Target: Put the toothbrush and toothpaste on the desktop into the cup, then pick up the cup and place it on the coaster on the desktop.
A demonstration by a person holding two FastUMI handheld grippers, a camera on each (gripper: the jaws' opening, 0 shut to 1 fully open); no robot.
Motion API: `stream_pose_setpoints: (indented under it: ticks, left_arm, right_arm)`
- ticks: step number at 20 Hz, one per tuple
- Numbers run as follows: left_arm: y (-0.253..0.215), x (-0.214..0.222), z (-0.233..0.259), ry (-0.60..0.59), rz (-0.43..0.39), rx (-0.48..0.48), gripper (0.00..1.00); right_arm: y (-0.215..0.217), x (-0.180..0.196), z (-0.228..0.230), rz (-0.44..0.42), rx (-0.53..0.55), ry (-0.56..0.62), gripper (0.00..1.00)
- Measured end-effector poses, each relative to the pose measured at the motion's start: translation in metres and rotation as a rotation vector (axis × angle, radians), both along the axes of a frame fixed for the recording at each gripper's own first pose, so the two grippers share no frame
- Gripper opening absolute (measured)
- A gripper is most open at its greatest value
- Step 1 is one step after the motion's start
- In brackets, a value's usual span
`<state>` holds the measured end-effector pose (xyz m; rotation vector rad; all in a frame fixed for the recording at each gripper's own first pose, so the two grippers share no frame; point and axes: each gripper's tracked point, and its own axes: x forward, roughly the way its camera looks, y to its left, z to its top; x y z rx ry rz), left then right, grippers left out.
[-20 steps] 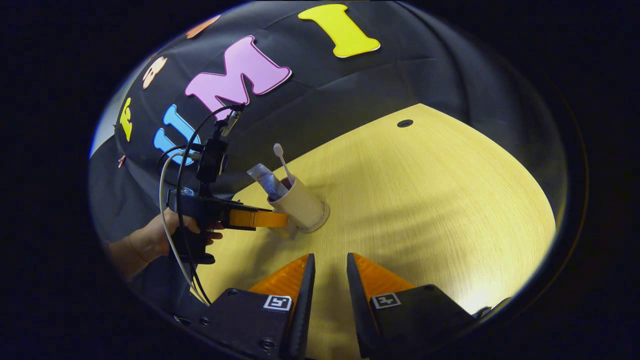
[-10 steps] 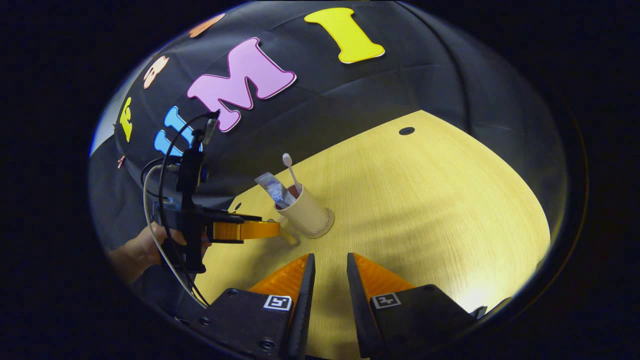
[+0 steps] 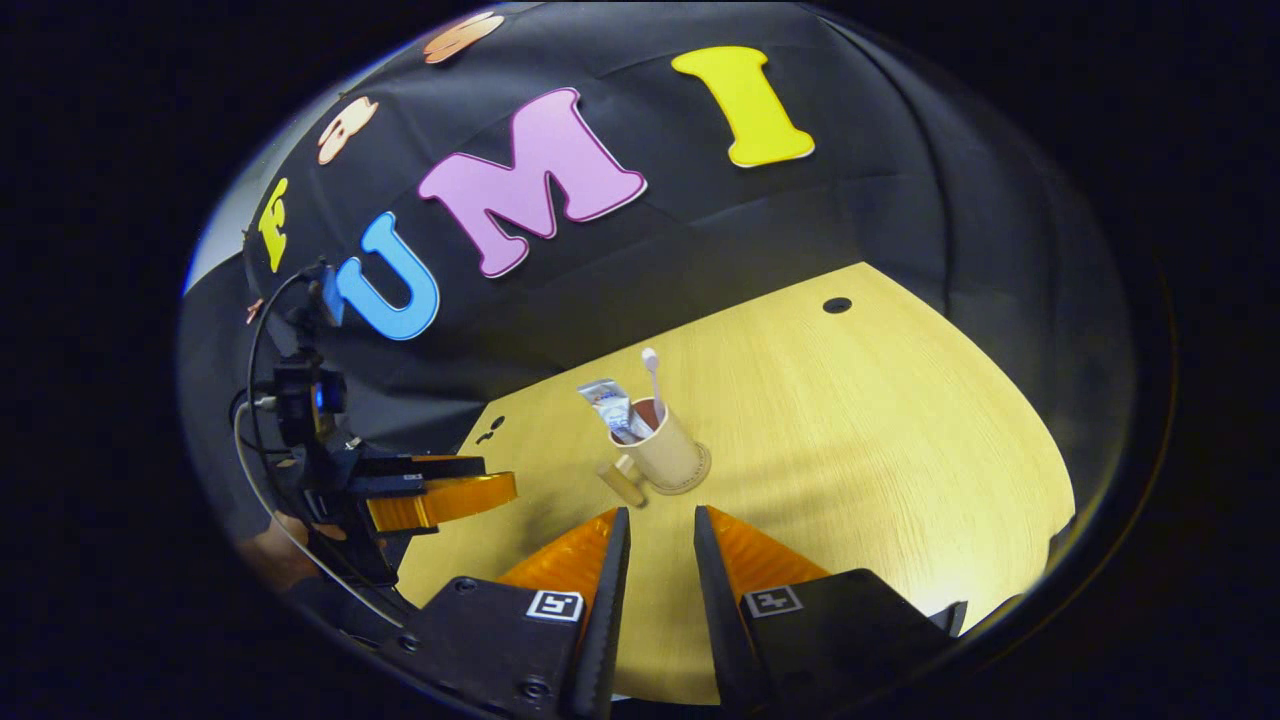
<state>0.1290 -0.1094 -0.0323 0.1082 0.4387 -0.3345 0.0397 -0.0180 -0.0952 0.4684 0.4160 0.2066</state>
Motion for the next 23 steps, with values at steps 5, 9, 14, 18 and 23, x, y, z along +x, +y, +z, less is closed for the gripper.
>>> stream_pose_setpoints:
  ticks: [5,9,14,18,23]
  left_arm:
    - [0.026,-0.049,0.014,-0.078,0.022,-0.081,0.92]
    - [0.044,-0.07,0.019,-0.092,0.048,-0.133,0.92]
    - [0.058,-0.089,0.017,-0.102,0.064,-0.186,0.92]
    - [0.061,-0.098,0.009,-0.075,0.053,-0.183,0.93]
    - [0.061,-0.109,0.004,-0.072,0.038,-0.184,0.92]
  right_arm:
    - [0.023,-0.011,0.027,0.036,-0.052,-0.045,0.47]
    - [0.036,-0.017,0.042,0.058,-0.089,-0.068,0.36]
    - [0.061,-0.026,0.05,0.098,-0.119,-0.088,0.6]
    - [0.074,-0.032,0.052,0.126,-0.127,-0.101,0.68]
    - [0.081,-0.034,0.049,0.135,-0.122,-0.096,0.81]
